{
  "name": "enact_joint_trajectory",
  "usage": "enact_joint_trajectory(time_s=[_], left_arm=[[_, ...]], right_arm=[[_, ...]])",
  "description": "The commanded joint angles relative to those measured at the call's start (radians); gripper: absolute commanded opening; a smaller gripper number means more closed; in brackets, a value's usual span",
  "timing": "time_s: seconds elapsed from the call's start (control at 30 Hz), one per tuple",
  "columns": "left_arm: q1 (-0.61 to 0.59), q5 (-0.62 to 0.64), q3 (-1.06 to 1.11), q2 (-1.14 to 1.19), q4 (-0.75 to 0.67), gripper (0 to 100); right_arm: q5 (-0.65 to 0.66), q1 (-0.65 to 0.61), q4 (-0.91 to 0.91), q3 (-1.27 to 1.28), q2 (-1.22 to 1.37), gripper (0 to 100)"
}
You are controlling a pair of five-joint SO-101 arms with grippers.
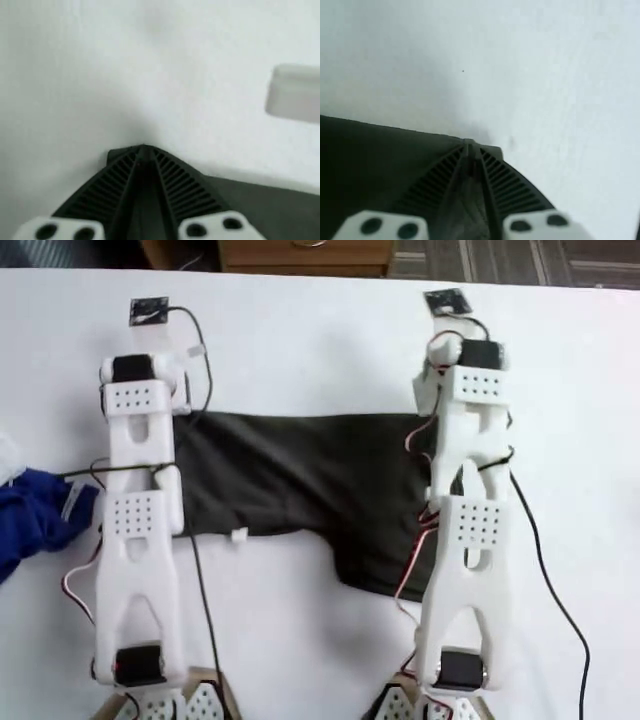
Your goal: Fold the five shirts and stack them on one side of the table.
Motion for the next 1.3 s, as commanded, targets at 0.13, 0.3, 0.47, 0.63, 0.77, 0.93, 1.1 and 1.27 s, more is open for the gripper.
enact_joint_trajectory(time_s=[0.13,0.3,0.47,0.63,0.77,0.93,1.1,1.27], left_arm=[[-0.061,-0.003,-0.073,-0.034,-0.011,3],[-0.057,-0.005,-0.067,-0.147,0.037,8],[-0.049,-0.002,-0.07,-0.253,0.161,14],[0.002,0.002,-0.065,-0.302,0.256,13],[0.032,0.002,-0.065,-0.295,0.256,7],[0.104,0.002,0.07,-0.295,0.255,3],[0.129,0.002,0.282,-0.293,0.195,3],[0.071,0.002,0.401,-0.293,0.078,3]], right_arm=[[-0.002,0.05,0.068,-0.04,-0.061,1.8],[-0.002,0.044,0.084,-0.04,-0.188,1.8],[-0.002,0.025,0.142,-0.026,-0.274,1.8],[-0.008,0.008,0.14,0.061,-0.303,1.8],[-0.009,-0.033,0.14,0.173,-0.305,1.8],[-0.005,-0.085,0.094,0.244,-0.302,1.9],[-0.002,-0.082,-0.01,0.242,-0.269,1.9],[-0.002,-0.073,-0.019,0.241,-0.193,1.9]])
